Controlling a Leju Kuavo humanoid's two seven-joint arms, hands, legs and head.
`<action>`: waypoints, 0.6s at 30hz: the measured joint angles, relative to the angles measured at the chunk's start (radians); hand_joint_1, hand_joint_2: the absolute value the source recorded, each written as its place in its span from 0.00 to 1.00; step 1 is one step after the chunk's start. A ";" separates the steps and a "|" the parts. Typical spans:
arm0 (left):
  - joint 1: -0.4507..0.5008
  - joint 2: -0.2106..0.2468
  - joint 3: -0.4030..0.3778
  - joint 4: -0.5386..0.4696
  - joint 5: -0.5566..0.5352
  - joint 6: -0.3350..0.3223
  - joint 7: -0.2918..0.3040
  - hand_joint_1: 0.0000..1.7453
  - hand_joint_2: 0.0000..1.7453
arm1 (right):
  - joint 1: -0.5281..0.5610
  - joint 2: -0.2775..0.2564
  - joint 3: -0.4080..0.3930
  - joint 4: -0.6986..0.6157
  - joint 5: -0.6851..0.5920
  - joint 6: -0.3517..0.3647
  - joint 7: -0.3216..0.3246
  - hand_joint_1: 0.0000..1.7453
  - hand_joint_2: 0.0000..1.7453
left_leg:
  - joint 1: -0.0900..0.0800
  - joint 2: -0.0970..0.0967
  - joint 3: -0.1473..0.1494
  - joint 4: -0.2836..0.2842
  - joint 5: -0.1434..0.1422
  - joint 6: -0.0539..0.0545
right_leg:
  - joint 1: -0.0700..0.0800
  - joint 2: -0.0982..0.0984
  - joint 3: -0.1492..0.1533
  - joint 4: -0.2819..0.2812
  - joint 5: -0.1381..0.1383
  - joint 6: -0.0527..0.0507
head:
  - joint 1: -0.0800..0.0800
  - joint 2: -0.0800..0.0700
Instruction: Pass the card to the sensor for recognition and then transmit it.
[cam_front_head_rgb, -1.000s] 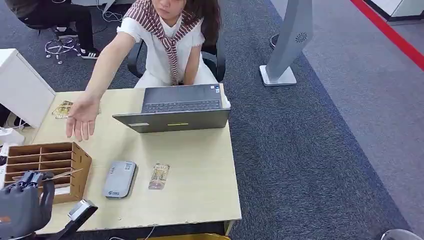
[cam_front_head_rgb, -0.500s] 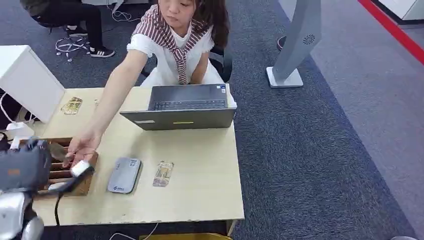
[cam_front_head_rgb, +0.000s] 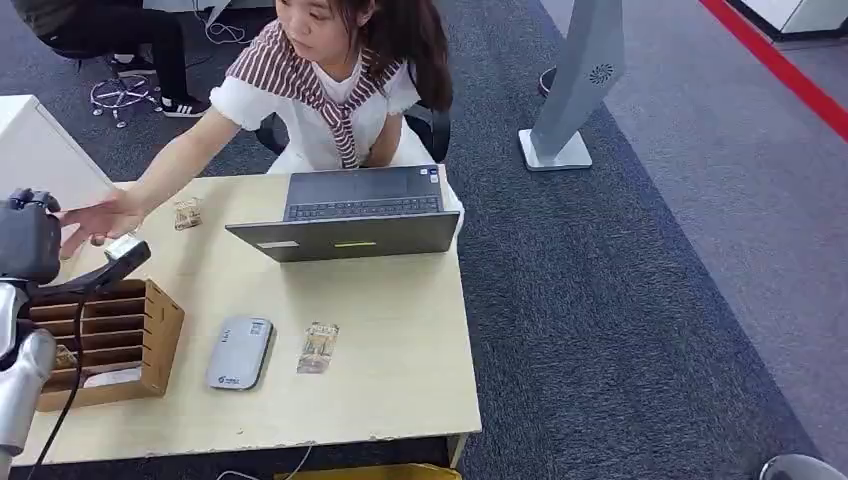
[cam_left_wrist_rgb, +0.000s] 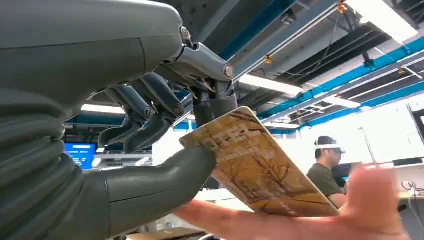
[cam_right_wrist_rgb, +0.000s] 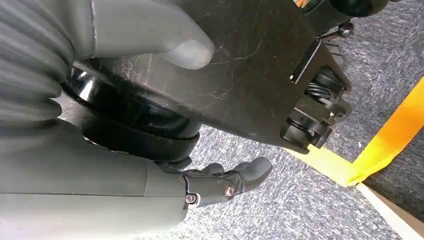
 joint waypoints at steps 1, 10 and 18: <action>-0.001 0.000 -0.002 0.004 0.000 -0.003 0.001 1.00 1.00 | 0.000 0.000 0.000 0.000 -0.001 0.000 0.000 0.00 1.00 | 0.000 0.000 0.000 0.000 0.000 0.000 | 0.000 0.000 0.000 0.000 0.000 0.000 | 0.000 0.000; -0.006 0.000 -0.009 0.029 0.001 -0.003 0.002 1.00 1.00 | 0.000 -0.001 0.000 0.000 -0.006 0.000 -0.003 0.00 1.00 | 0.000 0.000 -0.001 0.000 0.000 0.000 | 0.000 0.000 -0.001 0.000 0.000 0.000 | 0.000 0.000; -0.006 0.000 -0.014 0.043 0.003 0.000 0.001 1.00 1.00 | 0.000 -0.002 0.001 0.000 -0.010 0.000 -0.004 0.00 1.00 | 0.000 0.002 -0.001 0.000 0.000 0.000 | 0.000 0.002 -0.001 0.000 0.000 0.000 | 0.000 0.000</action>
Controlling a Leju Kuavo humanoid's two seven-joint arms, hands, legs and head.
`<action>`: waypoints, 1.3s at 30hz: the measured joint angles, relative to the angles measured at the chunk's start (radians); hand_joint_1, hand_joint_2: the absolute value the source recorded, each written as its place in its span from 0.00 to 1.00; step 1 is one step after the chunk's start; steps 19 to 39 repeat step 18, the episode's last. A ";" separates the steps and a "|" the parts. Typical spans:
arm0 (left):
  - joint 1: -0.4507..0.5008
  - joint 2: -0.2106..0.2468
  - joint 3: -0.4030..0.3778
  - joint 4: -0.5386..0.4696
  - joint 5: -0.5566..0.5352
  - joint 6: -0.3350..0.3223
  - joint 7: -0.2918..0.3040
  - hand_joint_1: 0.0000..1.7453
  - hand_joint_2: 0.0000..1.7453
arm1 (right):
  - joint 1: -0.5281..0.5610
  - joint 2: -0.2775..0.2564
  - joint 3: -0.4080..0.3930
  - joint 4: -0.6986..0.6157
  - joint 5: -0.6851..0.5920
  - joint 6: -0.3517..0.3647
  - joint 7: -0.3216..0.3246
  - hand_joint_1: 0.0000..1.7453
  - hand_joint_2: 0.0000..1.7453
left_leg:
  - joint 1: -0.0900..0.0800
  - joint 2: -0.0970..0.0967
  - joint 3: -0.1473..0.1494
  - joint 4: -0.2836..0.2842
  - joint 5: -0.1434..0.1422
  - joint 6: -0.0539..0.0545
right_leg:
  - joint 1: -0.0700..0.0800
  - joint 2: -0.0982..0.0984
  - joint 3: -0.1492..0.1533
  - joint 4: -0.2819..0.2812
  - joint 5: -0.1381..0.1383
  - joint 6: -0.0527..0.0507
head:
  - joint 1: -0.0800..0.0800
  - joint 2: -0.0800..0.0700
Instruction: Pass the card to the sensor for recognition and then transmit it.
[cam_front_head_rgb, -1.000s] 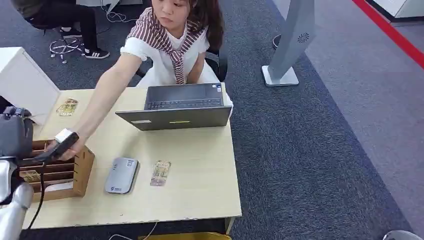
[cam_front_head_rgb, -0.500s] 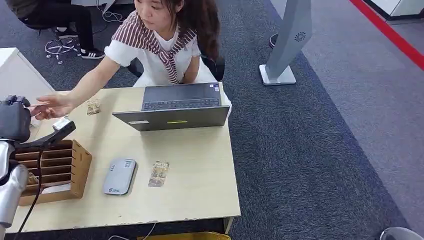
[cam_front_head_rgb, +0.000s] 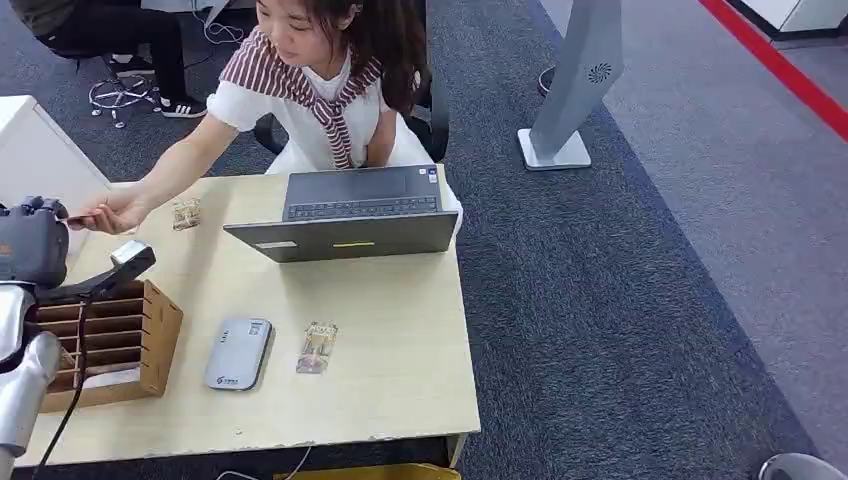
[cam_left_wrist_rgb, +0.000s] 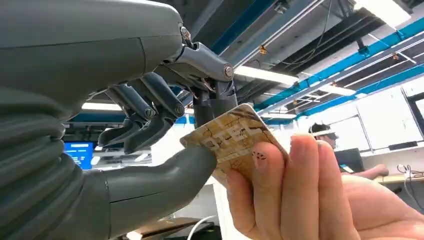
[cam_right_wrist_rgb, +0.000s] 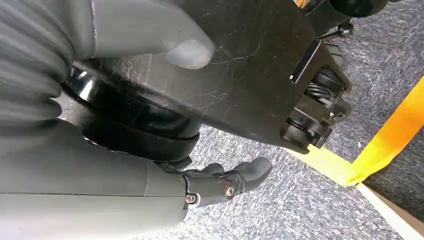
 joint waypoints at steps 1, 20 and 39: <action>0.000 0.000 0.000 0.001 0.000 0.000 -0.001 1.00 1.00 | 0.000 0.000 0.000 0.000 -0.002 0.000 0.000 0.00 1.00 | 0.000 0.001 0.000 0.000 0.000 0.000 | 0.000 0.000 0.000 0.000 0.000 0.000 | 0.000 0.000; 0.053 0.000 -0.002 -0.030 0.028 0.122 0.000 0.00 1.00 | 0.004 0.000 0.000 0.000 -0.005 -0.003 -0.008 0.00 1.00 | 0.000 0.003 -0.001 0.000 -0.001 0.000 | 0.000 0.003 -0.001 0.000 0.000 0.000 | 0.000 0.000; 0.053 0.000 -0.002 -0.030 0.028 0.122 0.000 0.00 1.00 | 0.004 0.000 0.000 0.000 -0.005 -0.003 -0.008 0.00 1.00 | 0.000 0.003 -0.001 0.000 -0.001 0.000 | 0.000 0.003 -0.001 0.000 0.000 0.000 | 0.000 0.000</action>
